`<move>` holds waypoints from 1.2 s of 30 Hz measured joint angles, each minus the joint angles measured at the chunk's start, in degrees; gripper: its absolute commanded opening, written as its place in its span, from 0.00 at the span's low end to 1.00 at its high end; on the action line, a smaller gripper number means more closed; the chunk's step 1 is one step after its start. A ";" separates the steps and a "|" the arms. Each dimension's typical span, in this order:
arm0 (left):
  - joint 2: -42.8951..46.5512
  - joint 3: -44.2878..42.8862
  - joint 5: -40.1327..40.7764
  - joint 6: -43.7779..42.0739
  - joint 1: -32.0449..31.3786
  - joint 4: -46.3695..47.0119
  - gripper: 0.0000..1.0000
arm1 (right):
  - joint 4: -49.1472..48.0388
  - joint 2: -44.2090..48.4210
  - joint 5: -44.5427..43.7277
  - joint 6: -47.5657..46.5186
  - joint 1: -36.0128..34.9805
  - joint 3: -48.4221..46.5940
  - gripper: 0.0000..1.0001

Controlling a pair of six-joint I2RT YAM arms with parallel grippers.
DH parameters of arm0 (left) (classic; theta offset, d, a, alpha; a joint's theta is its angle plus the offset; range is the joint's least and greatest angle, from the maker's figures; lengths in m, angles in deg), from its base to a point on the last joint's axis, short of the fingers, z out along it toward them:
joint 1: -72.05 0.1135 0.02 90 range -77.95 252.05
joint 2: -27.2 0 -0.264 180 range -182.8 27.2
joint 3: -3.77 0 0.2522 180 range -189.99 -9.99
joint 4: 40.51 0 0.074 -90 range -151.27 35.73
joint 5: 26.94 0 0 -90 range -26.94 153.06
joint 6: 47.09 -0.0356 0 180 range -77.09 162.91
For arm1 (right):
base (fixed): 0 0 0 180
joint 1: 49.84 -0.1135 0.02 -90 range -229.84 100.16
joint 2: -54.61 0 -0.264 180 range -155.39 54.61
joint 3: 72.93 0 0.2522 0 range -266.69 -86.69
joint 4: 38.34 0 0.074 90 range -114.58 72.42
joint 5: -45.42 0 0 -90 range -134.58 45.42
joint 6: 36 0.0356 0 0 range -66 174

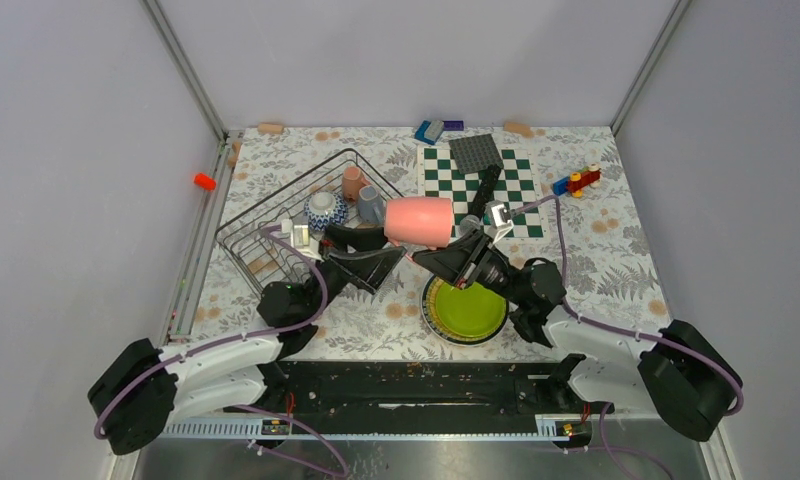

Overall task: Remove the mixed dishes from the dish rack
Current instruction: Pick up the cup from the dish rack, then place the cup at the center of the board.

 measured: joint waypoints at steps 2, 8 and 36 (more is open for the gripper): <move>1.64 0.00 0.15 -1.31 0.00 -1.95 0.99 | 1.09 1.16 -0.33 -0.94 -0.04 0.61 0.00; 9.38 0.11 2.56 -7.02 0.00 -13.68 0.99 | 8.59 6.03 -2.60 -5.33 -0.20 1.77 0.00; 25.46 0.72 37.42 -19.80 0.00 -53.79 0.99 | 75.08 15.65 -18.49 -29.94 -0.35 -7.02 0.00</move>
